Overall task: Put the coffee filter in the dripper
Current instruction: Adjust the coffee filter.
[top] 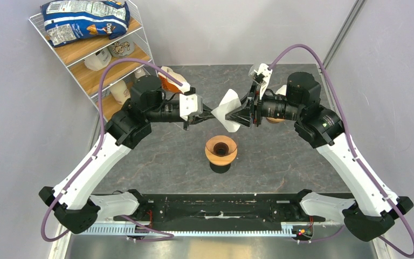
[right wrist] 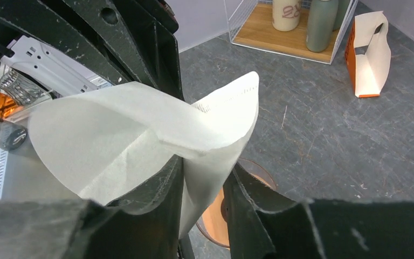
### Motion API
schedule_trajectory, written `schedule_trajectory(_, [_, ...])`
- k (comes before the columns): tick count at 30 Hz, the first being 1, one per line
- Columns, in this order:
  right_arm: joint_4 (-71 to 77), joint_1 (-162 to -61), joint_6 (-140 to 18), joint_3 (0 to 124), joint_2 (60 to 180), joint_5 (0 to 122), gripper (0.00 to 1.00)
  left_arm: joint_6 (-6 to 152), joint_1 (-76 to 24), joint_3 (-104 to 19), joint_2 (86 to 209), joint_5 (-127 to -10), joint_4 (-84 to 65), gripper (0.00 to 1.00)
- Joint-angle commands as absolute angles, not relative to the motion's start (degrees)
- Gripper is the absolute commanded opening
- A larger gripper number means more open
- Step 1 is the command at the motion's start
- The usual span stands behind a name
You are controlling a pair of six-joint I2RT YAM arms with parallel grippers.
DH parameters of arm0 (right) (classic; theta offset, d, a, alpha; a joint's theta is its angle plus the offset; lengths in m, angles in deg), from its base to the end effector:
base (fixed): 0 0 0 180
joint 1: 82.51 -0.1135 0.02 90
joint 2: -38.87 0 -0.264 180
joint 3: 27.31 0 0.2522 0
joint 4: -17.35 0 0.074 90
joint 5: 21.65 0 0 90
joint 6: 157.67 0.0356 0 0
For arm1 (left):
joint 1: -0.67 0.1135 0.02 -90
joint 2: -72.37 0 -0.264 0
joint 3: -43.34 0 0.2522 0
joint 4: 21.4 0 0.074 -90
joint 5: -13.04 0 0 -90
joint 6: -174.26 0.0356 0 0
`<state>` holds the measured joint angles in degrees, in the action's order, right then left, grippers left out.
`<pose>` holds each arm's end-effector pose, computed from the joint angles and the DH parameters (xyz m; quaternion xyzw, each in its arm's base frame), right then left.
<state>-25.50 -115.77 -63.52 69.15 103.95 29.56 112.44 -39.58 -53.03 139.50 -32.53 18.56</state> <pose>0.1749 0.1414 0.4640 -0.3870 0.6540 0.4350 0.4830 0.1634 -0.1710 0.4614 0.6003 0.4539 -0.3516 0.5567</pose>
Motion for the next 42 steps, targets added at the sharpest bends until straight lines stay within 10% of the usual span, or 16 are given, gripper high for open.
schedule_trajectory(1, [-26.4, -115.7, -65.6, 71.2, 103.4, 29.9, 0.33, 111.5, -39.6, -51.9, 137.2, -33.7, 12.7, 0.05])
schedule_trajectory(5, [-25.9, -115.7, -65.8, 71.9, 103.8, 30.0, 0.01, 111.1, -39.6, -51.0, 136.4, -34.0, 12.6, 0.18])
schedule_trajectory(7, [-25.6, -115.7, -66.2, 71.7, 103.4, 29.9, 0.0, 111.0, -39.6, -50.7, 136.0, -35.2, 13.3, 0.47])
schedule_trajectory(11, [-24.2, -115.7, -66.3, 70.5, 102.3, 28.2, 0.0, 111.1, -39.6, -50.6, 136.1, -38.8, 15.0, 0.73])
schedule_trajectory(21, [-22.9, -115.8, -70.3, 69.3, 101.0, 23.2, 0.0, 111.7, -39.6, -52.2, 138.4, -37.0, 16.9, 0.88])
schedule_trajectory(26, [-24.4, -115.7, -74.4, 69.3, 100.6, 22.8, 0.0, 112.2, -39.7, -52.6, 138.4, -33.2, 17.4, 0.71])
schedule_trajectory(36, [-27.0, -115.7, -76.0, 70.9, 101.3, 23.6, 0.0, 115.4, -40.0, -53.7, 138.8, -34.2, 20.6, 0.04])
schedule_trajectory(40, [-27.3, -115.7, -77.1, 70.9, 100.9, 24.6, 0.01, 116.7, -39.8, -51.8, 137.3, -33.4, 20.2, 0.02])
schedule_trajectory(42, [-27.2, -115.8, -76.6, 71.2, 101.2, 25.5, 0.3, 116.9, -39.8, -51.6, 137.0, -32.6, 20.7, 0.02])
